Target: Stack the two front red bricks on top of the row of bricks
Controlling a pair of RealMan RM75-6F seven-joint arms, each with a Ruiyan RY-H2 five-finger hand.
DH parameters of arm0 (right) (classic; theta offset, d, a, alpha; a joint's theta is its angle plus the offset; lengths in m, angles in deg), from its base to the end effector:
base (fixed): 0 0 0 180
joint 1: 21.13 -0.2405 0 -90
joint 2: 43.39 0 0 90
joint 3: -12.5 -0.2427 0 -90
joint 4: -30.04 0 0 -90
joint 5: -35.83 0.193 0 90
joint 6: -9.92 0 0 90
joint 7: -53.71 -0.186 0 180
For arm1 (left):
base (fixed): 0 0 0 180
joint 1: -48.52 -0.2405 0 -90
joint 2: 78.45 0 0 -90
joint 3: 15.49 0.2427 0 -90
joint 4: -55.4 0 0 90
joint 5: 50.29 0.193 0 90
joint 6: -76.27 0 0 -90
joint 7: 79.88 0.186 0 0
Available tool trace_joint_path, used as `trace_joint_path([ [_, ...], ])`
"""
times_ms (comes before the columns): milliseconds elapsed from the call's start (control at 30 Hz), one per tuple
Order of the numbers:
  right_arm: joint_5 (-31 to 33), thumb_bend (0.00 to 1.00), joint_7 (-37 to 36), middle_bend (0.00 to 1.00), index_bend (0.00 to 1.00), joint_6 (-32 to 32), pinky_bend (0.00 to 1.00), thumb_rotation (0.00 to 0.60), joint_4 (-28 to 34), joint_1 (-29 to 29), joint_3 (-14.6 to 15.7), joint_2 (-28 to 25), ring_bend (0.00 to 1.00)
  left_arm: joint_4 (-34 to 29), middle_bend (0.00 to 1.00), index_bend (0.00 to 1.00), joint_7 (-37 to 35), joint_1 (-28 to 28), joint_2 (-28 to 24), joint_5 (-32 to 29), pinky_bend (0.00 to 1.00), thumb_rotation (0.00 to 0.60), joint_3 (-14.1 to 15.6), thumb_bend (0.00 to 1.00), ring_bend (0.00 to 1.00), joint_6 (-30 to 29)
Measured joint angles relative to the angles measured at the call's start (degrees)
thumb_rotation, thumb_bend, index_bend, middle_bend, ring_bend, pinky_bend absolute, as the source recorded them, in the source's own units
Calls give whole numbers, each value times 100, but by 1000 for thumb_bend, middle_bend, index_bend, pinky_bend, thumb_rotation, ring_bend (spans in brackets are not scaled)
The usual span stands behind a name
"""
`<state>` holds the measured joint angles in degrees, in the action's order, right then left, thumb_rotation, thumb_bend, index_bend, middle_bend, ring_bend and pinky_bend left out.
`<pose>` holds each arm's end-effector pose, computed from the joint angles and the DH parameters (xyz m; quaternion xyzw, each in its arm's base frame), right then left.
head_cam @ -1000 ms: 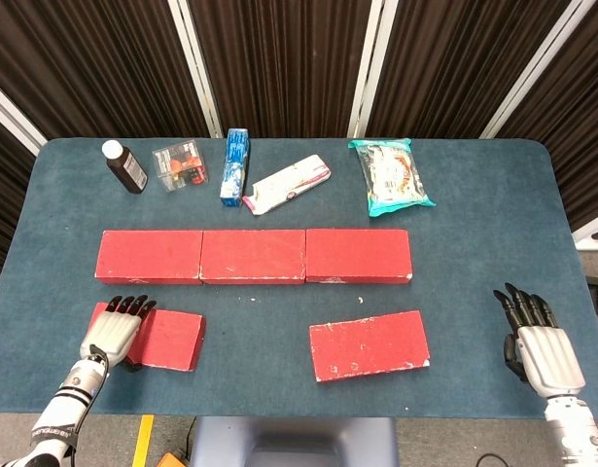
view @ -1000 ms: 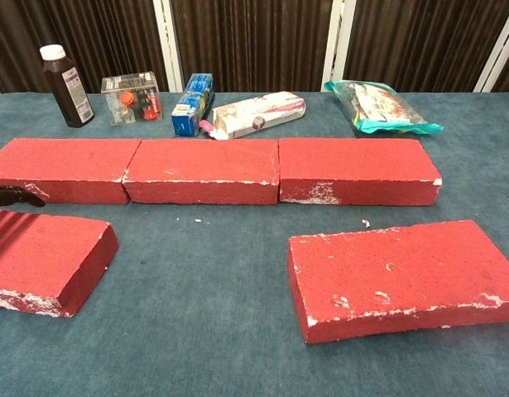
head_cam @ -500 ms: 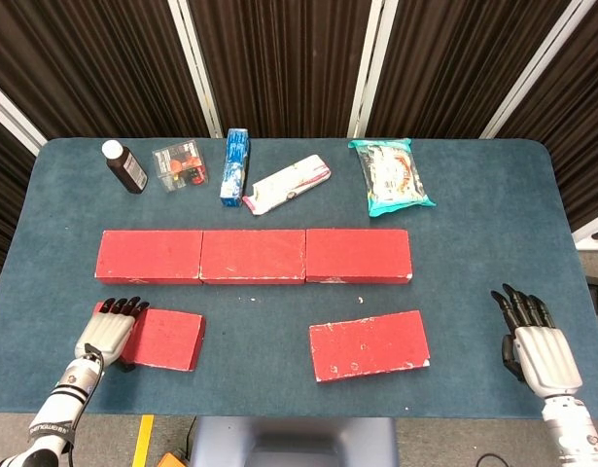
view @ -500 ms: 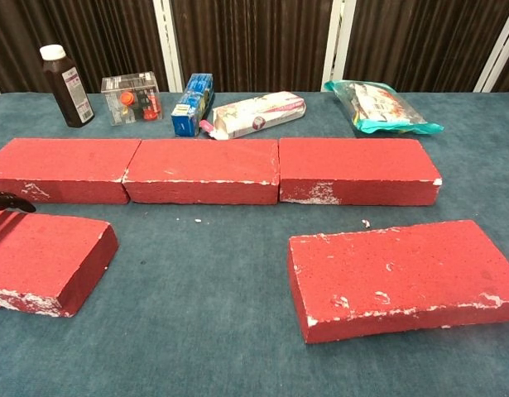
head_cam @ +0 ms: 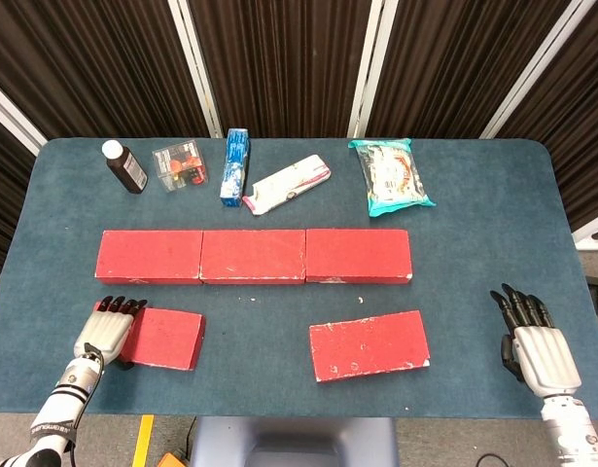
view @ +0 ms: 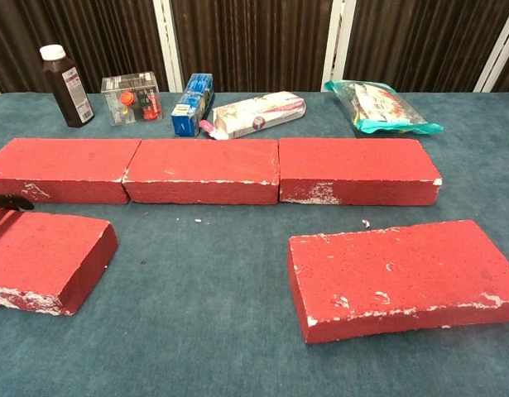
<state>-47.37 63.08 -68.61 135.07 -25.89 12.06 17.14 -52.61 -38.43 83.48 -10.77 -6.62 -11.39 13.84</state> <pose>-0.2727 -0.2061 0.1438 0.6207 -0.4396 0.3329 0.5573 -0.2483 0.2858 0.0565 -0.7459 -0.4121 -0.1193 0.5095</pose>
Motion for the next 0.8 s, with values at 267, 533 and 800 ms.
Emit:
trace_joint_path([
  [267, 3, 843, 9, 0, 35, -8, 0, 600, 5, 2, 2, 1, 0, -37, 169, 25, 34, 9, -13, -41, 11, 600, 25, 192, 0, -33],
  [533, -6, 843, -46, 0, 35, 4, 0, 600, -2, -7, 2, -10, 0, -426, 168, 29, 49, -25, -382, -5, 14, 600, -18, 192, 0, -354],
  [800, -36, 843, -117, 0, 36, 5, 0, 600, 0, -6, 14, -53, 0, -1712, 158, 24, 358, 220, -1454, -178, 14, 600, -251, 191, 0, -598],
])
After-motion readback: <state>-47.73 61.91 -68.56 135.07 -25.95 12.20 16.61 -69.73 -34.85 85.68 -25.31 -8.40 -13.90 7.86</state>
